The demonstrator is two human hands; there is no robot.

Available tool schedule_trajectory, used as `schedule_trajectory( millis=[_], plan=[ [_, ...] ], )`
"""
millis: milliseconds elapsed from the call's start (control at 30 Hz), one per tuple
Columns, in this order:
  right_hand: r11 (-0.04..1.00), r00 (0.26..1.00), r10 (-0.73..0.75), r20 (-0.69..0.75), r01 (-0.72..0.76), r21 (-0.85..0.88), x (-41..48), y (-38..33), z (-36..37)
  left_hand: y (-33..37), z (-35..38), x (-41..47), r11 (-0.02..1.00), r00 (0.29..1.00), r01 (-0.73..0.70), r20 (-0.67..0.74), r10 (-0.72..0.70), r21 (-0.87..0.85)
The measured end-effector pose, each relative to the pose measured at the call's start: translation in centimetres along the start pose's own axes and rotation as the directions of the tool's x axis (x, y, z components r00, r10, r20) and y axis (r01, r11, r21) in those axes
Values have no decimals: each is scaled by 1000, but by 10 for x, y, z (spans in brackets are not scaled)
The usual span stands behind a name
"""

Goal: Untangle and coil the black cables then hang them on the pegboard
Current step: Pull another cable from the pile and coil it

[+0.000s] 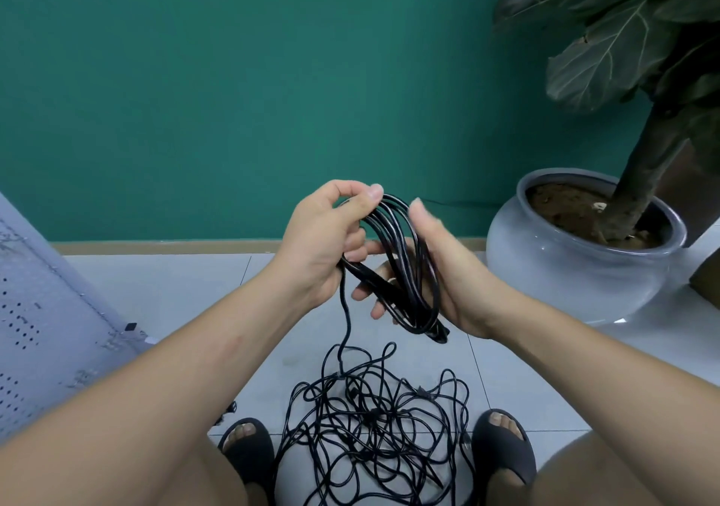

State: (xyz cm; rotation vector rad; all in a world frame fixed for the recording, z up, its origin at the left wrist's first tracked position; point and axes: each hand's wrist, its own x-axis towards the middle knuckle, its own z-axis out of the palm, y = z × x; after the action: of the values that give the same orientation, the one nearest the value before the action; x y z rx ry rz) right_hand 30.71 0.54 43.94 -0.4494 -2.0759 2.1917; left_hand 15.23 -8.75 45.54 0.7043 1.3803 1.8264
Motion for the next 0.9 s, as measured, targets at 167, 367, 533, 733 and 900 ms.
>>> schedule_trajectory(
  millis=[167, 367, 533, 733, 900],
  plan=[
    [961, 1000, 24, 20, -17, -277, 2, 3, 6, -3, 10, -3, 1000, 1000, 27, -2, -27, 1],
    [825, 997, -33, -72, -14, -566, 15, 10, 14, 2, 11, 1, 980, 993, 99, -44, -108, -175],
    [761, 993, -106, -60, 42, -647, 21, 17, 23, 2, 14, 2, 999, 978, -41, -204, 47, 32],
    [836, 990, -103, -95, 34, -548, 22, 22, 29, 6, 13, 5, 968, 954, -116, -245, 170, 222],
    [916, 989, -80, -121, 25, -400, 18, 18, 22, 8, 11, 9, 965, 978, -102, -154, 142, 242]
  ],
)
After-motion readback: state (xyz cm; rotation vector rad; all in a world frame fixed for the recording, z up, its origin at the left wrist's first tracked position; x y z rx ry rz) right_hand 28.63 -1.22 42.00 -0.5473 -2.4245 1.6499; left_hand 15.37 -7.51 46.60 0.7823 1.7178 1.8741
